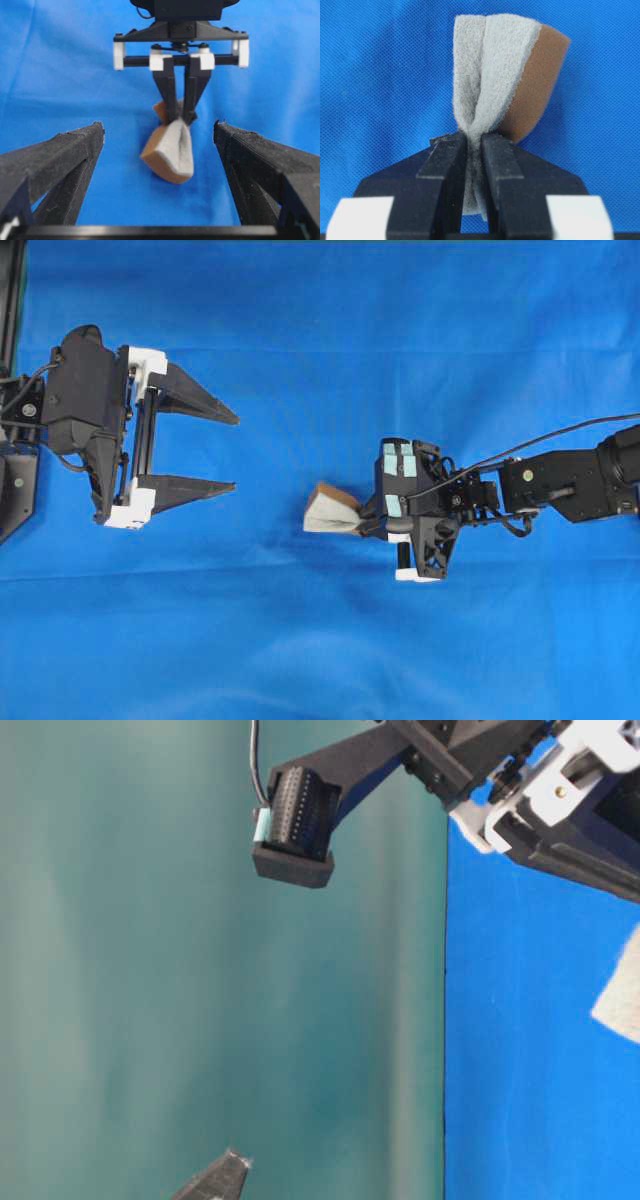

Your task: Hand over the sponge with the left arm and wipe it with the right arm.

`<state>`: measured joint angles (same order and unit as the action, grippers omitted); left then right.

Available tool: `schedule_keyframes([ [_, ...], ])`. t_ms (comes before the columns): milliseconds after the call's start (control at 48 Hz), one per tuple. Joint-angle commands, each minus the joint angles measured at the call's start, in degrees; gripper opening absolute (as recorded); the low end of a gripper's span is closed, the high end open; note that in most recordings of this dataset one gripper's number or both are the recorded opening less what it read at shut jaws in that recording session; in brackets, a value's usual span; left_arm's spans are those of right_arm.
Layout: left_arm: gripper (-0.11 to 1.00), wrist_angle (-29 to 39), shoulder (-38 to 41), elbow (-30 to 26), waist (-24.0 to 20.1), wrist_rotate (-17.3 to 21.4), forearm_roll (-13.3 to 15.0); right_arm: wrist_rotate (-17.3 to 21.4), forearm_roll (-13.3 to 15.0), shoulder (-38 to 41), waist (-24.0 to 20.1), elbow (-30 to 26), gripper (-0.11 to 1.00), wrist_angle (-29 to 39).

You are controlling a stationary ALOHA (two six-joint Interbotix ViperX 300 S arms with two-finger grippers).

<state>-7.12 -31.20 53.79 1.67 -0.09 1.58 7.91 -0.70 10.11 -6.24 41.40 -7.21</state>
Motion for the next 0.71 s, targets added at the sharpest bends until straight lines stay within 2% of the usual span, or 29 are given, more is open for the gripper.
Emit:
schedule_keyframes([
  [0,0.90,-0.62,-0.09,-0.70,0.18,0.00,-0.09,-0.18,0.53,-1.49,2.11,-0.26,0.14,0.53],
  [312,0.90,-0.62,-0.09,-0.62,0.18,-0.09,-0.09,-1.93,5.71,-2.11,15.47,0.09,0.14,0.53],
  [458,0.90,-0.62,0.00,-0.62,0.18,-0.09,-0.09,-2.64,6.94,-2.11,21.53,0.00,0.14,0.44],
  [583,0.90,-0.62,-0.09,-0.62,0.18,-0.09,-0.09,-2.64,7.29,-2.11,24.61,-0.09,0.14,0.44],
  [687,0.90,-0.62,0.00,-0.62,0.18,-0.09,0.00,-2.64,7.38,-2.11,24.79,-0.18,0.14,0.35],
])
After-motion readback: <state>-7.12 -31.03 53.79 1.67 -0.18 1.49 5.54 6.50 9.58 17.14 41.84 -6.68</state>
